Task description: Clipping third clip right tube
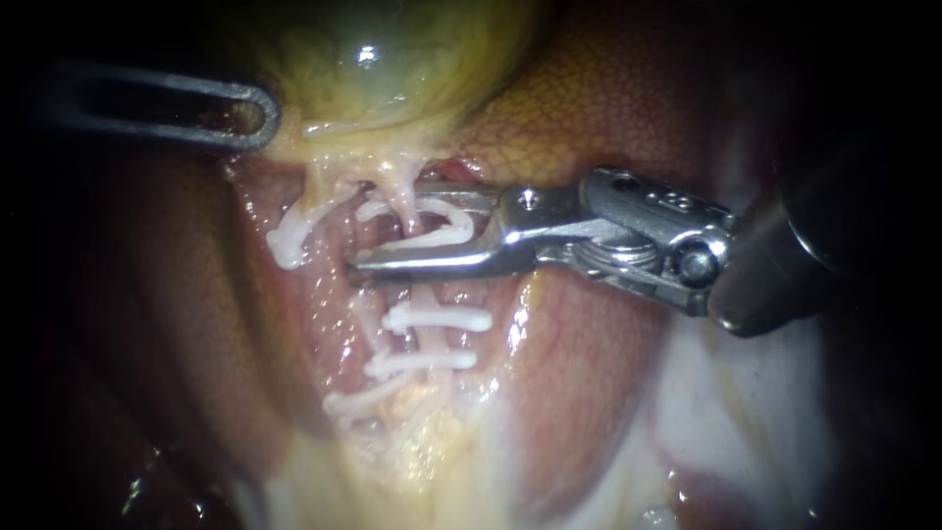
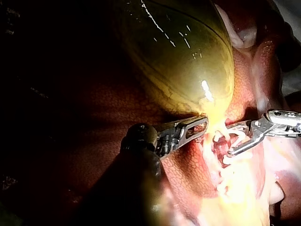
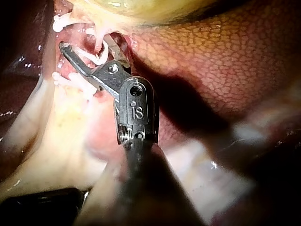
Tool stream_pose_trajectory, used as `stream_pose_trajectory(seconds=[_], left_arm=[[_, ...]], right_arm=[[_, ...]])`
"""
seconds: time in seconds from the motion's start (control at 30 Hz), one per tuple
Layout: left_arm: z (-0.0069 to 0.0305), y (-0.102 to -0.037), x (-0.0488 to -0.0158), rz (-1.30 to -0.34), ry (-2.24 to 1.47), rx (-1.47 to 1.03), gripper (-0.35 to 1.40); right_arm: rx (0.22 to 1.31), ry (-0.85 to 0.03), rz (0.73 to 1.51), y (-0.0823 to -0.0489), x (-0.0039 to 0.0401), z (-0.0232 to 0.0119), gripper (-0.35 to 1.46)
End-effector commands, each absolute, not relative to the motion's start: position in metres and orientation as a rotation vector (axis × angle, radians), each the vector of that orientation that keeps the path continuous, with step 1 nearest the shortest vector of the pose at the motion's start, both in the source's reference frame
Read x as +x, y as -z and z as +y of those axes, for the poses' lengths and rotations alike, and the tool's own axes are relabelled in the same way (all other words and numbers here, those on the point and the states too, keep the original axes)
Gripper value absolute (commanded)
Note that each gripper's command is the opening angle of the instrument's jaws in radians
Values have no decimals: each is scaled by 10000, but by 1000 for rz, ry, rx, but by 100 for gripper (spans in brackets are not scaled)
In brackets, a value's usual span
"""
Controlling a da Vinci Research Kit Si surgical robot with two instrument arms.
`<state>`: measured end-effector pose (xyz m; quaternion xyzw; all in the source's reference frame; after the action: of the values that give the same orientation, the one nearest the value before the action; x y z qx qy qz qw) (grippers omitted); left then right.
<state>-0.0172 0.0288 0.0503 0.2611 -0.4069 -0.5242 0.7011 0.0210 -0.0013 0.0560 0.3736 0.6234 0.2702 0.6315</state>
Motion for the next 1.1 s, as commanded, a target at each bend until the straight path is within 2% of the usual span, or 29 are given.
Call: stream_pose_trajectory(seconds=[0.03, 0.1, 0.3, 0.7, 0.8, 0.9, 1.1], left_arm=[[288, -504, -172, -906, 1167, 581, -35], [288, -504, -172, -906, 1167, 581, -35], [288, -504, -172, -906, 1167, 581, -35], [288, -504, -172, -906, 1167, 581, -35], [288, -504, -172, -906, 1167, 581, -35], [288, -504, -172, -906, 1167, 581, -35], [288, -504, -172, -906, 1167, 581, -35]], right_arm=[[901, -622, 1435, -559, 211, -14, 43], [976, -606, 1466, -560, 210, -14, 43], [1001, -608, 1551, -560, 216, -9, 43], [1002, -613, 1560, -558, 219, -7, 33], [1002, -613, 1560, -558, 218, -6, 24], [1003, -612, 1560, -557, 216, -7, 5], [1014, -621, 1555, -557, 215, -6, -18]])
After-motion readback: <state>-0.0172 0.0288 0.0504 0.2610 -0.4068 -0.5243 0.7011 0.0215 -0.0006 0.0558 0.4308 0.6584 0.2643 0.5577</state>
